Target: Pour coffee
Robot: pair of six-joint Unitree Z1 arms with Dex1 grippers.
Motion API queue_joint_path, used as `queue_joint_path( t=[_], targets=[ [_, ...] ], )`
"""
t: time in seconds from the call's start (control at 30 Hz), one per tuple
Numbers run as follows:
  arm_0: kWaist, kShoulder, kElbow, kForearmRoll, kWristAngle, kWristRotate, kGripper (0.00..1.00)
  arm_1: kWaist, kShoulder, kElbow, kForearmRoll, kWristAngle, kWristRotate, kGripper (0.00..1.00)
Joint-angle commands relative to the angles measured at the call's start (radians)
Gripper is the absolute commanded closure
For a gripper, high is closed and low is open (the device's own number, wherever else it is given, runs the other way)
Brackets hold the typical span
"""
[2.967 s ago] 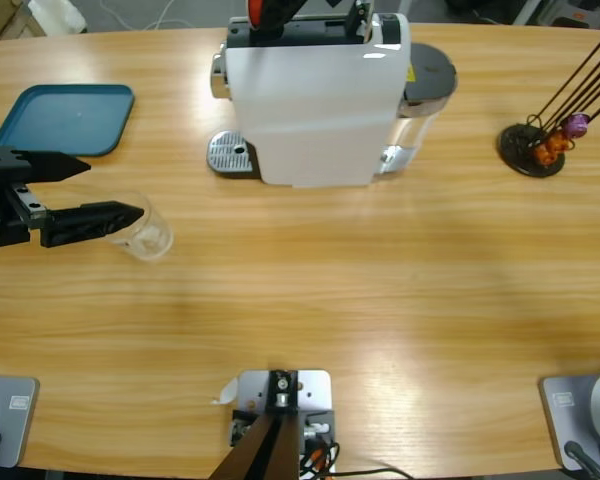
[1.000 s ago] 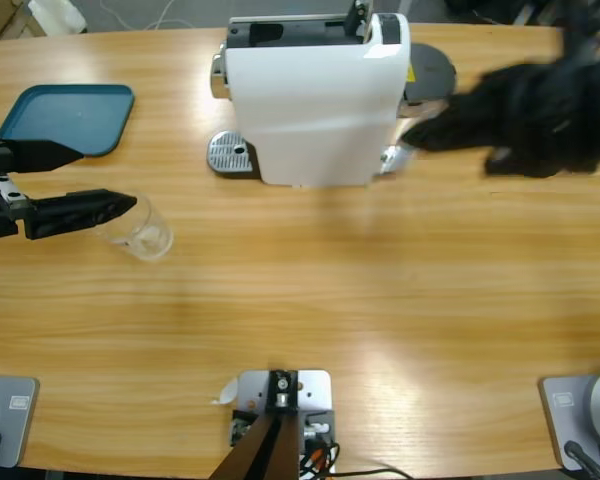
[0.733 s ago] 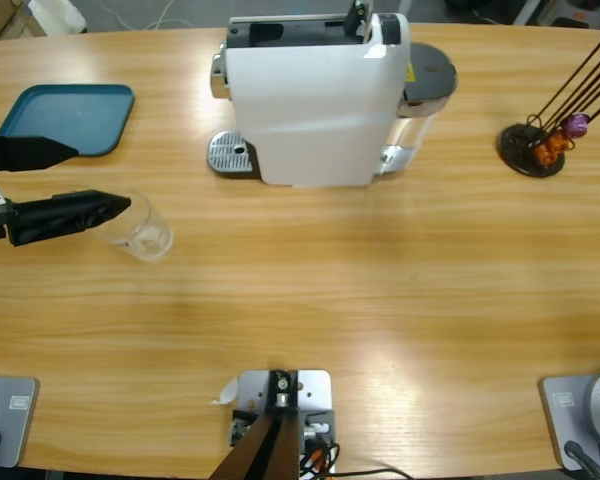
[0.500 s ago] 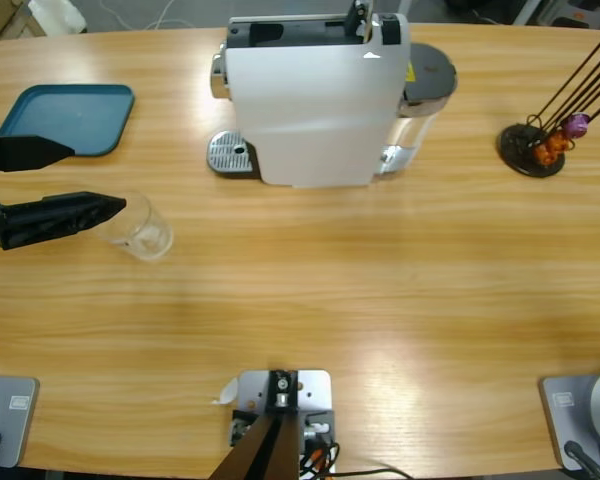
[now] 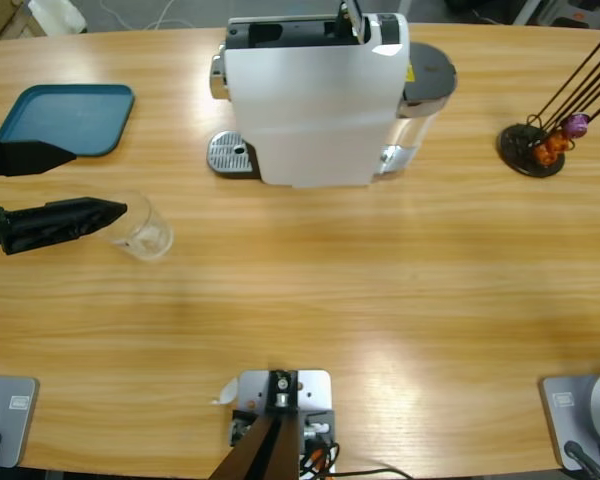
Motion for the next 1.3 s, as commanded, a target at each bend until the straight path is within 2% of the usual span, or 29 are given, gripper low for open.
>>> queue_joint_path(
  t=[0.03, 0.27, 0.43, 0.77, 0.97, 1.3],
  targets=[
    [-0.011, -0.092, 0.008, 0.062, -0.023, -0.002, 0.013, 0.049, 0.244, -0.032, 0.010, 0.006, 0.036, 1.000],
    [-0.011, -0.171, 0.018, 0.145, -0.017, 0.002, 0.009, 0.073, 0.299, -0.014, -0.005, 0.009, 0.056, 1.000],
    [-0.011, -0.137, 0.004, 0.136, -0.017, 0.003, 0.009, 0.102, 0.288, 0.096, -0.088, 0.008, 0.082, 1.000],
    [-0.011, -0.135, -0.001, 0.141, -0.015, 0.003, 0.009, 0.124, 0.354, 0.119, -0.134, 0.023, 0.091, 1.000],
    [-0.011, -0.140, 0.002, 0.147, -0.015, 0.003, 0.009, 0.116, 0.399, 0.120, -0.119, 0.050, 0.089, 1.000],
    [-0.011, -0.126, 0.001, 0.143, -0.015, 0.003, 0.009, 0.113, 0.447, 0.106, 0.030, 0.049, 0.116, 1.000]
  ],
)
